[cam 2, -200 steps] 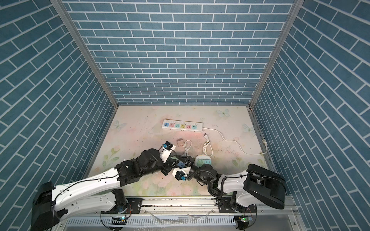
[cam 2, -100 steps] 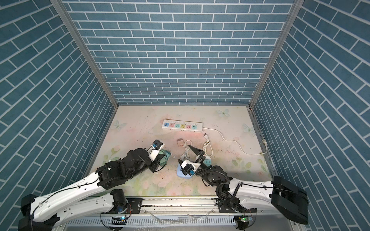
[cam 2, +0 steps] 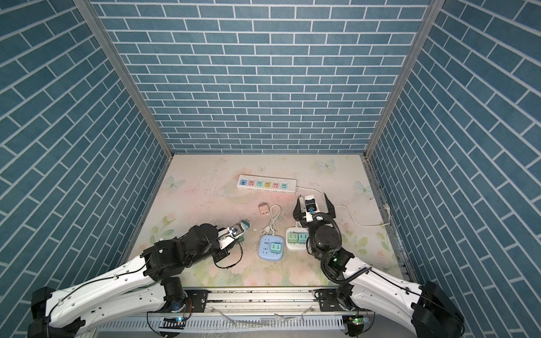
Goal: Insert plugs into power strip
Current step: Insert the plug into the socket.
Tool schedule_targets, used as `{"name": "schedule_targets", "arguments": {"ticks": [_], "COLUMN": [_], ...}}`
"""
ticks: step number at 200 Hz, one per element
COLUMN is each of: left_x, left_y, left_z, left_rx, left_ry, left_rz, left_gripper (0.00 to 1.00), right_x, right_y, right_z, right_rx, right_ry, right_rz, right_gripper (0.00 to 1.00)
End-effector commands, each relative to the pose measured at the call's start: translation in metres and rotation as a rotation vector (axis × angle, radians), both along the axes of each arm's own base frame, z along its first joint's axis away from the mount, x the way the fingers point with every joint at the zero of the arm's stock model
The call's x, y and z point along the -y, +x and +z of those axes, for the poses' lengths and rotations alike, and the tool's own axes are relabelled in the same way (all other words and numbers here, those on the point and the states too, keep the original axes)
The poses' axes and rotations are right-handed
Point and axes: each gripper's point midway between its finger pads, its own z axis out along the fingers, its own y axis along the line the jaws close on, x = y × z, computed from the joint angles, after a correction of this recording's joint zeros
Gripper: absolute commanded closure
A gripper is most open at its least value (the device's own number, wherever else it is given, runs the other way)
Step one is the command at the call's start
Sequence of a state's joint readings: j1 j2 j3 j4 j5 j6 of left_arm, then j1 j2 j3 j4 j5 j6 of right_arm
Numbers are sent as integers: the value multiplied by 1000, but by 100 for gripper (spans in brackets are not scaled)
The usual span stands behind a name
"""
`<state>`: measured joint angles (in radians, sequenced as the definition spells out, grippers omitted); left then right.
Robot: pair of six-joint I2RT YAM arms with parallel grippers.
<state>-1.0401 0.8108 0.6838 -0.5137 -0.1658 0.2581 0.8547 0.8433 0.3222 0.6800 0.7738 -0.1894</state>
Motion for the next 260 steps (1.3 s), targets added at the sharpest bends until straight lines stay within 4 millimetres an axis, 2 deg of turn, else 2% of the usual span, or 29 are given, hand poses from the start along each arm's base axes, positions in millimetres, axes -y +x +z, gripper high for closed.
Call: {"name": "schedule_targets", "arguments": {"ticks": [1,28,69,90,93,156,195,260], "left_x": [8,22,44,46,51,80,92,96], "left_y": [-10,-20,-28,-33,-31,-33,-29,-21], "left_z": [-16,-30,-45,-65,-58,-61,-71,-86], "left_rx": [-26,-72,-138,-181,-170,-187,-214,-207], "left_ry": [56,78,95,167,156,206,291,397], "left_rz": [-106,-206,-305,-346,-353,-501,-564,-620], "left_gripper": [100,100,100,100,100,100,100,100], "right_x": [37,62,90,105,106,134,135,131], "right_y": [5,6,16,23,24,25,27,31], "right_z": [-19,-35,-67,-84,-86,-120,-126,-130], "right_rx": [-108,-157,-248,-296,-298,-313,-319,-335], "right_ry": [142,259,342,398,405,471,481,478], "right_rz": [-140,-160,-214,-254,-260,-356,-360,-347], "right_gripper": [1,2,1,2,2,5,8,14]}}
